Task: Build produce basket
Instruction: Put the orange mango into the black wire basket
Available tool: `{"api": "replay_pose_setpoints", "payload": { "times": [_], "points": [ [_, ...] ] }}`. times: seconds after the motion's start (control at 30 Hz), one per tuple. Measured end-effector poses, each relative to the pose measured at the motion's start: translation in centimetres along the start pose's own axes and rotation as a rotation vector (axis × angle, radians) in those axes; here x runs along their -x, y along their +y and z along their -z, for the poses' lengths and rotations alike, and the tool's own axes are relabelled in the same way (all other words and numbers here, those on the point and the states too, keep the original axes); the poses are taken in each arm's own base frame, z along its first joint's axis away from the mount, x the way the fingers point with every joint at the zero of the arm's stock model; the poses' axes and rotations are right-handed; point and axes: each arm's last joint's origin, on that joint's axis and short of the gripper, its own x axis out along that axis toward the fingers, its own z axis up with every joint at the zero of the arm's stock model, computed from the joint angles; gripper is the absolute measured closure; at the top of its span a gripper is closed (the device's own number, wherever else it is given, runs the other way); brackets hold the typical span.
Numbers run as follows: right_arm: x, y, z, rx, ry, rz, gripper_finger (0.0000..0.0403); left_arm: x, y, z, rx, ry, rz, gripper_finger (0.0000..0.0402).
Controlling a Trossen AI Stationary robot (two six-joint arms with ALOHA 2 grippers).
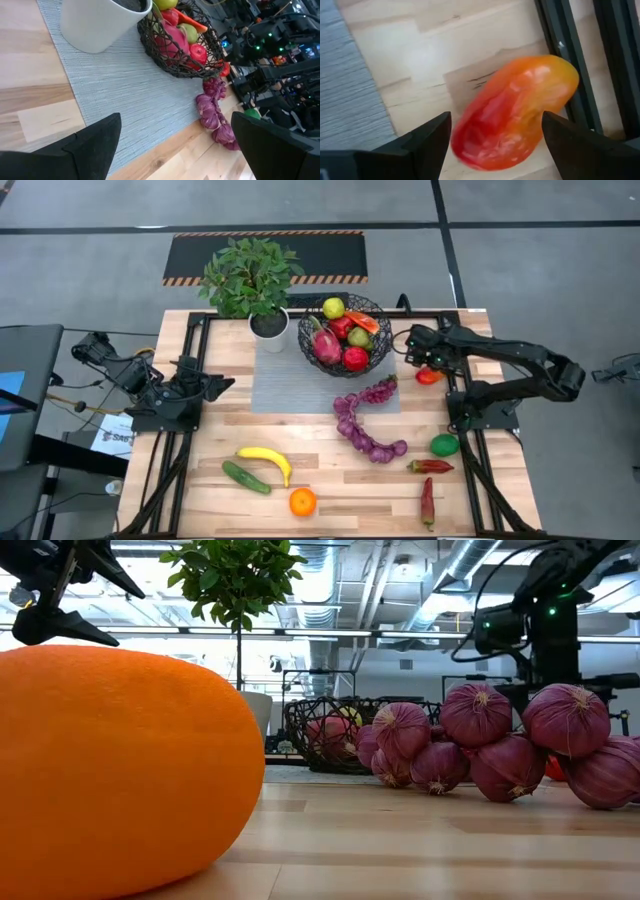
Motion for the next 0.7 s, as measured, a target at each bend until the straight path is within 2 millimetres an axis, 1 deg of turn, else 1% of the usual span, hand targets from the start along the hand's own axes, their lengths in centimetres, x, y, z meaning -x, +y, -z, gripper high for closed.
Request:
{"api": "replay_pose_setpoints", "payload": {
  "times": [0.13, 0.23, 0.37, 0.47, 0.7],
  "points": [
    [-0.1, 0.1, 0.2, 0.029, 0.023, 0.002, 0.0081, 0.0, 0.0, 0.0, -0.005, 0.000, 0.000, 0.0038],
    [-0.4, 0.3, 0.4, 0.000, 0.028, 0.015, 0.0083, 0.0, 0.0, 0.0, -0.008, -0.002, 0.000, 0.0038],
    [-1.1, 0.9, 0.5, -0.038, 0.038, 0.046, 0.0085, 0.0, 0.0, 0.0, -0.009, -0.002, 0.000, 0.0038],
    [-1.8, 1.3, 1.0, -0.058, 0.066, 0.091, 0.0087, 0.0, 0.0, 0.0, -0.009, -0.003, 0.000, 0.0038],
    [-3.2, 2.1, 1.6, 0.008, 0.090, 0.168, 0.0088, 0.0, 0.0, 0.0, -0.010, -0.002, -0.001, 0.0038]
  ]
}}
